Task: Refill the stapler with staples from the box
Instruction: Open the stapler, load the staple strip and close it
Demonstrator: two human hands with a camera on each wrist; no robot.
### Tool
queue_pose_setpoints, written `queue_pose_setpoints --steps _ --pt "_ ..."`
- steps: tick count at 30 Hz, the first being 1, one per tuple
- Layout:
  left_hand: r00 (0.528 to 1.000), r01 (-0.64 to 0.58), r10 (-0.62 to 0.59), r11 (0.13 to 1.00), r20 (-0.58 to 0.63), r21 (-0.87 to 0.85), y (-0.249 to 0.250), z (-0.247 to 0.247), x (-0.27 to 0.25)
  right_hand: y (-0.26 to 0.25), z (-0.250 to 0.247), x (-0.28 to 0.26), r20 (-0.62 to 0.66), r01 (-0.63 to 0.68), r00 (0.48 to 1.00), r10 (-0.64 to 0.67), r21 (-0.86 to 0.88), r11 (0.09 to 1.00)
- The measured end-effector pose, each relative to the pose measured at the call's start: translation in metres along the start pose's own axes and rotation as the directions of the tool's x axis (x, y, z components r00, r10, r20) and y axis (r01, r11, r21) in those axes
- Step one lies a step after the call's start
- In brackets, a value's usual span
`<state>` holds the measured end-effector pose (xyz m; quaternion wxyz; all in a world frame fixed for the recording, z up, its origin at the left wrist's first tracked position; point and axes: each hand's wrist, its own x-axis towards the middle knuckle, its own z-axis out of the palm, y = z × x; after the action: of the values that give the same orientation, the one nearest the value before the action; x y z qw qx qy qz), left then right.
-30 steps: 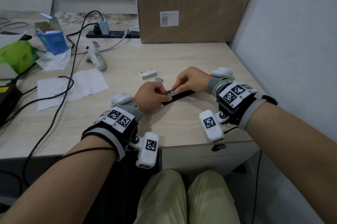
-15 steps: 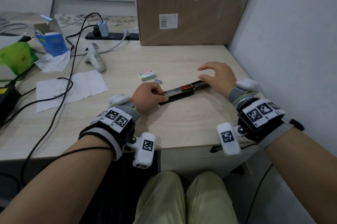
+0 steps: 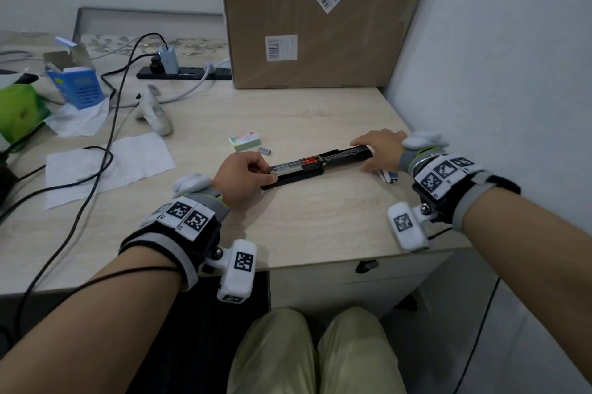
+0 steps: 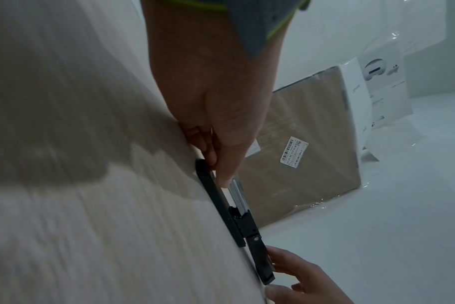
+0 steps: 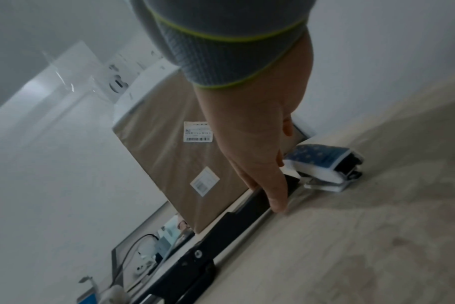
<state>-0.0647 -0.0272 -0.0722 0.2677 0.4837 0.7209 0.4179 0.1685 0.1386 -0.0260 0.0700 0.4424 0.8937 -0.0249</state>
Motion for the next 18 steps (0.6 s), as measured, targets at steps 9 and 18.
queue_pose_setpoints --steps 9,18 --pt "1.0 -0.002 0.002 1.0 -0.024 -0.001 -0.002 0.0 0.002 0.016 -0.018 -0.004 -0.049 0.109 0.994 -0.1 0.262 0.959" --pt "1.0 0.005 -0.005 1.0 -0.021 -0.001 -0.002 0.001 0.004 -0.012 -0.069 -0.02 -0.257 0.278 0.952 -0.165 0.503 0.818"
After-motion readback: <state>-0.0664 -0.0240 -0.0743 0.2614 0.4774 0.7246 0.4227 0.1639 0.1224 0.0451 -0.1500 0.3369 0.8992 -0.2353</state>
